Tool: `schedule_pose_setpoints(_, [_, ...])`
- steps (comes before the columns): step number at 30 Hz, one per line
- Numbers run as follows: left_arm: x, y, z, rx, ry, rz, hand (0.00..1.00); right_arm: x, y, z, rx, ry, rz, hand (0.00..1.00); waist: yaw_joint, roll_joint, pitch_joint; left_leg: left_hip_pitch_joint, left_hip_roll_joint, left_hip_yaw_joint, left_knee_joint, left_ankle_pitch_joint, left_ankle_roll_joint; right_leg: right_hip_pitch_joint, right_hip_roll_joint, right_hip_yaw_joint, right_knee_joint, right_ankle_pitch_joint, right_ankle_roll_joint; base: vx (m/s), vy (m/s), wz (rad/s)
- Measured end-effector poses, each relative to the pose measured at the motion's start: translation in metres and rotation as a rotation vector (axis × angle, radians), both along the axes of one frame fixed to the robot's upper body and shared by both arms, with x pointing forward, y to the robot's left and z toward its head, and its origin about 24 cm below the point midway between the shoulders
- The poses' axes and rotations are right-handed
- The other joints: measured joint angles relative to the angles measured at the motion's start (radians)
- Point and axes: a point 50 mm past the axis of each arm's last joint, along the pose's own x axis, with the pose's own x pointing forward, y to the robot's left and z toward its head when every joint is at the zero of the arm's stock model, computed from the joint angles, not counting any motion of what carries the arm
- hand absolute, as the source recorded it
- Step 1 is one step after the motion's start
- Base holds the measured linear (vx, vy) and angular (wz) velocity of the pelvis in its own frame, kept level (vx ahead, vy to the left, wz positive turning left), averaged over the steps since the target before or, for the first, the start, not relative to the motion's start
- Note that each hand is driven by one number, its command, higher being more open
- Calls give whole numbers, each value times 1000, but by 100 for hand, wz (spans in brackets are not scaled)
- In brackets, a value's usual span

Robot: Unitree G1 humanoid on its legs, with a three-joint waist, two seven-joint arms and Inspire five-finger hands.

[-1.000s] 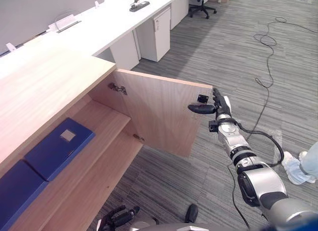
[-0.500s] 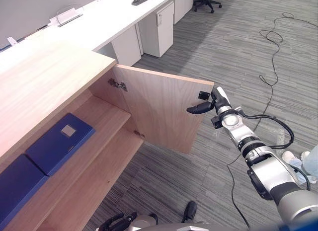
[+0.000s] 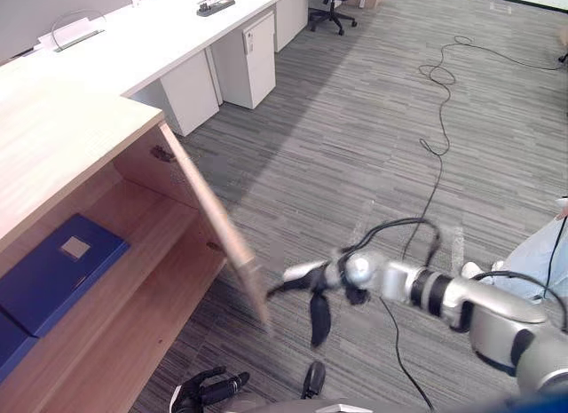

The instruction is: Walk over to the cabinet, pick up the folder, carry it to the office cabinet, place the folder inside the office cabinet, then close the office cabinet door

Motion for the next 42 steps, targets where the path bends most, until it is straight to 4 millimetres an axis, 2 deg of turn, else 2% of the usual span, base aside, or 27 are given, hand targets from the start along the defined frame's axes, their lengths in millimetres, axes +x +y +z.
schedule_pose_setpoints(1, [-2, 2, 0, 1, 6, 19, 100, -9, 11, 1, 19, 26, 52, 100, 1, -7, -4, -3, 1, 0, 0, 3, -5, -6, 1, 0, 0, 2, -3, 39, -27, -2])
schedule_pose_setpoints(3, [-7, 4, -1, 3, 17, 48, 100, -15, 17, 2, 32, 42, 84, 100, 4, -20, -12, -5, 0, 1, 1, 5, -8, -7, 1, 1, 0, 4, -5, 19, -7, -1])
schedule_pose_setpoints(7, [-18, 13, 0, 18, 35, 105, 100, -14, 16, 0, 16, 41, 74, 100, 8, -56, -37, -15, -2, 3, 14, 0, -7, -8, -2, 4, 0, 9, -2, 0, 0, 0])
schedule_pose_setpoints(10, [-20, 16, 0, 26, 42, 114, 100, -14, 17, 0, 12, 45, 77, 100, 7, -64, -42, -16, -3, 4, 17, 0, -8, -9, -3, 6, 0, 10, 0, 16, 15, -2])
schedule_pose_setpoints(14, [-23, 16, -1, 22, 47, 138, 100, -20, 29, -7, 38, 73, 52, 100, 13, -65, -44, -21, -2, -2, 20, 0, -8, -8, -3, -1, 0, 10, 0, 48, 13, 5])
schedule_pose_setpoints(17, [-22, 13, -2, 13, 47, 155, 100, -17, 33, -25, 77, 131, -109, 100, 31, -61, -42, -37, -3, -34, 30, 3, -12, -7, -7, -32, 1, 8, -3, 59, 6, 25])
schedule_pose_setpoints(18, [-21, 13, -2, 10, 45, 156, 100, -15, 31, -29, 81, 134, -154, 100, 38, -52, -35, -38, -5, -43, 29, 4, -15, -5, -9, -38, 0, 7, -4, 54, 6, 47])
schedule_pose_setpoints(21, [-16, 4, -3, -17, 35, 185, 100, 2, 12, -54, 84, 103, -473, 100, 73, -16, -10, -36, -16, -97, 35, 8, -15, 24, -25, -90, 1, -5, 2, 35, 15, 56])
schedule_pose_setpoints(22, [-15, 0, -4, -24, 32, 204, 100, 10, 0, -64, 69, 72, -613, 100, 81, -5, -3, -59, -20, -122, 64, 3, -16, 26, -31, -116, 3, -7, 2, 12, 28, 69])
schedule_pose_setpoints(23, [-13, -3, -5, -31, 30, 210, 100, 16, -15, -70, 58, 49, -745, 100, 85, 19, 14, -96, -26, -159, 109, -9, -19, 25, -35, -149, 3, -9, 2, 1, 23, 78])
schedule_pose_setpoints(25, [-11, -8, -6, -42, 37, 225, 100, 19, -42, -82, 14, 9, -922, 100, 96, 42, 35, -126, -22, -159, 138, -16, -8, 36, -50, -212, 4, -20, -1, -14, -1, 84])
schedule_pose_setpoints(26, [-11, -10, -6, -46, 38, 231, 100, 16, -54, -88, -5, 10, -985, 100, 101, 50, 43, -125, -2, -108, 138, -14, 14, 47, -57, -233, 2, -25, 1, -34, -34, 121])
schedule_pose_setpoints(27, [-10, -12, -7, -50, 40, 238, 100, 5, -76, -101, -51, 24, -1104, 100, 100, 61, 52, -128, 46, 32, 142, -3, 71, 69, -80, -295, 0, -36, 11, -32, -27, 151])
schedule_pose_setpoints(28, [-9, -13, -6, -50, 34, 239, 100, -10, -99, -113, -105, 51, -1222, 100, 99, 65, 51, -136, 86, 157, 146, 2, 87, 81, -105, -355, -1, -45, 24, -29, -22, 162])
schedule_pose_setpoints(29, [-8, -13, -6, -48, 29, 240, 100, -17, -108, -119, -127, 71, -1282, 100, 99, 67, 50, -144, 100, 214, 147, 3, 89, 83, -118, -386, -1, -49, 31, 11, 34, 171])
schedule_pose_setpoints(30, [-5, -13, -5, -41, 20, 233, 100, -33, -126, -128, -164, 110, -1407, 100, 92, 70, 49, -160, 110, 311, 144, 4, 89, 87, -145, -453, 0, -51, 47, 25, 56, 157])
schedule_pose_setpoints(31, [-5, -13, -5, -38, 20, 231, 100, -46, -136, -135, -184, 134, -1494, 100, 86, 72, 49, -161, 110, 365, 129, 5, 90, 93, -165, -504, -1, -51, 59, 57, 115, 207])
schedule_pose_setpoints(32, [-7, -14, -5, -44, 34, 231, 100, -67, -149, -144, -212, 179, -1616, 100, 80, 77, 46, -156, 106, 418, 93, 15, 78, 111, -198, -579, 0, -49, 86, 59, 111, 168])
schedule_pose_setpoints(33, [-9, -17, -6, -48, 43, 223, 100, -76, -155, -147, -222, 202, -1668, 100, 79, 85, 39, -151, 96, 417, 69, 32, 63, 120, -209, -609, 0, -46, 98, 93, 167, 168])
schedule_pose_setpoints(34, [-13, -22, -8, -60, 58, 209, 100, -91, -163, -152, -238, 235, -1757, 100, 78, 96, 34, -135, 66, 391, 18, 86, 46, 146, -228, -658, 1, -40, 123, 104, 184, 132])
schedule_pose_setpoints(35, [-16, -25, -8, -68, 69, 203, 100, -105, -170, -156, -249, 270, -1847, 100, 80, 108, 25, -117, 37, 353, -23, 136, 44, 179, -246, -703, 3, -33, 148, 117, 195, 110])
schedule_pose_setpoints(36, [-17, -25, -9, -68, 75, 200, 100, -109, -172, -157, -250, 280, -1874, 100, 80, 110, 22, -112, 30, 342, -32, 149, 47, 188, -251, -714, 3, -31, 154, 143, 190, 99])
schedule_pose_setpoints(37, [-22, -26, -9, -69, 93, 189, 100, -121, -176, -160, -247, 316, -1966, 100, 80, 116, 8, -97, 2, 306, -52, 188, 59, 223, -269, -758, 4, -25, 178, 175, 197, 104])
schedule_pose_setpoints(38, [-25, -27, -10, -70, 105, 175, 100, -132, -178, -162, -246, 344, -2048, 100, 79, 114, -8, -92, -35, 262, -66, 191, 71, 258, -301, -808, 11, -17, 202, 199, 210, 119])
schedule_pose_setpoints(39, [-27, -28, -10, -71, 110, 171, 100, -136, -180, -163, -252, 352, -2079, 100, 76, 116, -19, -87, -53, 238, -76, 193, 84, 269, -322, -833, 31, -18, 208, 257, 266, 132])
schedule_pose_setpoints(41, [-22, -31, -10, -80, 102, 131, 100, -150, -190, -165, -254, 382, -2218, 100, 61, 122, -47, -70, -126, 149, -93, 209, 120, 308, -436, -918, 193, -62, 239, 284, 290, 139])
schedule_pose_setpoints(42, [-19, -32, -9, -81, 92, 109, 100, -155, -195, -165, -249, 389, -2277, 100, 54, 123, -47, -57, -157, 110, -93, 214, 131, 325, -506, -924, 300, -95, 211, 306, 344, 151])
